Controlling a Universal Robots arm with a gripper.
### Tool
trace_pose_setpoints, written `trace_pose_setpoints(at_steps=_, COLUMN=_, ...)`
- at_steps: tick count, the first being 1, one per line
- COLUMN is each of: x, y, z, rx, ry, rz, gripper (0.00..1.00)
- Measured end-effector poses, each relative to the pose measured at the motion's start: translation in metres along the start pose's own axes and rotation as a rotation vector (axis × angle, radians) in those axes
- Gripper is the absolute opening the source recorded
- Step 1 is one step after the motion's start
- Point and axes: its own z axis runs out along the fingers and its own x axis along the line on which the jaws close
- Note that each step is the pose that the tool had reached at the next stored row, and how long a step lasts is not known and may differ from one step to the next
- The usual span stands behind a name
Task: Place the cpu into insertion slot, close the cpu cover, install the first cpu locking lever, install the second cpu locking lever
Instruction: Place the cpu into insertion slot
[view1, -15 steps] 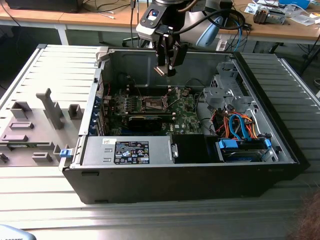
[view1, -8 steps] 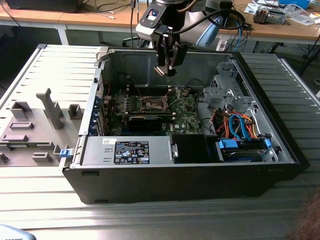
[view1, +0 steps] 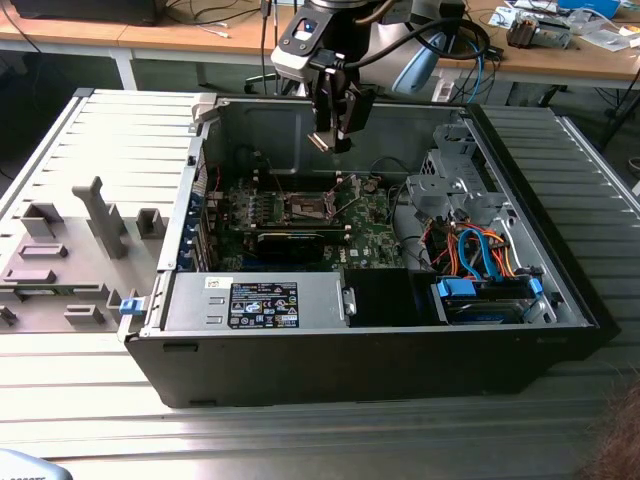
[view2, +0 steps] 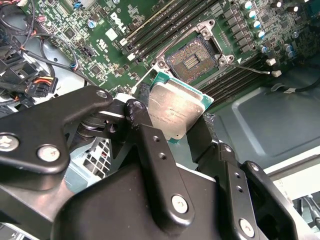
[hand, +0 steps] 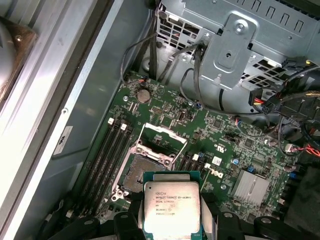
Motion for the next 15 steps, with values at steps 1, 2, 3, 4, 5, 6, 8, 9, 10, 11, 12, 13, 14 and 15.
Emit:
trace_pose_setpoints(at_steps=1, x=0.0, y=0.0, z=0.0, rx=0.0, ry=0.0, rz=0.001, gripper=0.55)
trace_pose_setpoints(at_steps=2, x=0.0, y=0.0, z=0.0, rx=0.0001, ry=-0.0001, rz=0.002, gripper=0.55)
trace_pose_setpoints(at_steps=3, x=0.0, y=0.0, z=0.0, rx=0.0001, ry=-0.0001, rz=0.003, gripper=0.55)
trace_pose_setpoints(at_steps=4, x=0.0, y=0.0, z=0.0, rx=0.0001, ry=-0.0001, rz=0.004, gripper=0.55)
trace_pose_setpoints(at_steps=5, x=0.0, y=0.0, z=0.0, rx=0.0002, ry=-0.0002, rz=0.005, gripper=0.55)
trace_pose_setpoints(at_steps=6, x=0.0, y=0.0, z=0.0, rx=0.0003, ry=-0.0002, rz=0.006, gripper=0.55)
trace_pose_setpoints(at_steps=8, x=0.0, y=0.0, z=0.0, rx=0.0004, ry=-0.0003, rz=0.009, gripper=0.55)
trace_pose_setpoints(at_steps=9, x=0.0, y=0.0, z=0.0, rx=0.0005, ry=-0.0003, rz=0.01, gripper=0.55)
trace_pose_setpoints(at_steps=10, x=0.0, y=0.0, z=0.0, rx=0.0005, ry=-0.0003, rz=0.011, gripper=0.55)
trace_pose_setpoints(at_steps=11, x=0.0, y=0.0, z=0.0, rx=0.0006, ry=-0.0003, rz=0.012, gripper=0.55)
trace_pose_setpoints(at_steps=12, x=0.0, y=0.0, z=0.0, rx=0.0006, ry=-0.0004, rz=0.013, gripper=0.55)
trace_pose_setpoints(at_steps=13, x=0.0, y=0.0, z=0.0, rx=0.0006, ry=-0.0004, rz=0.013, gripper=0.55)
trace_pose_setpoints(at_steps=14, x=0.0, y=0.0, z=0.0, rx=0.0008, ry=-0.0004, rz=0.015, gripper=0.55)
trace_pose_setpoints(at_steps=15, x=0.0, y=0.0, z=0.0, rx=0.0008, ry=-0.0005, rz=0.016, gripper=0.55)
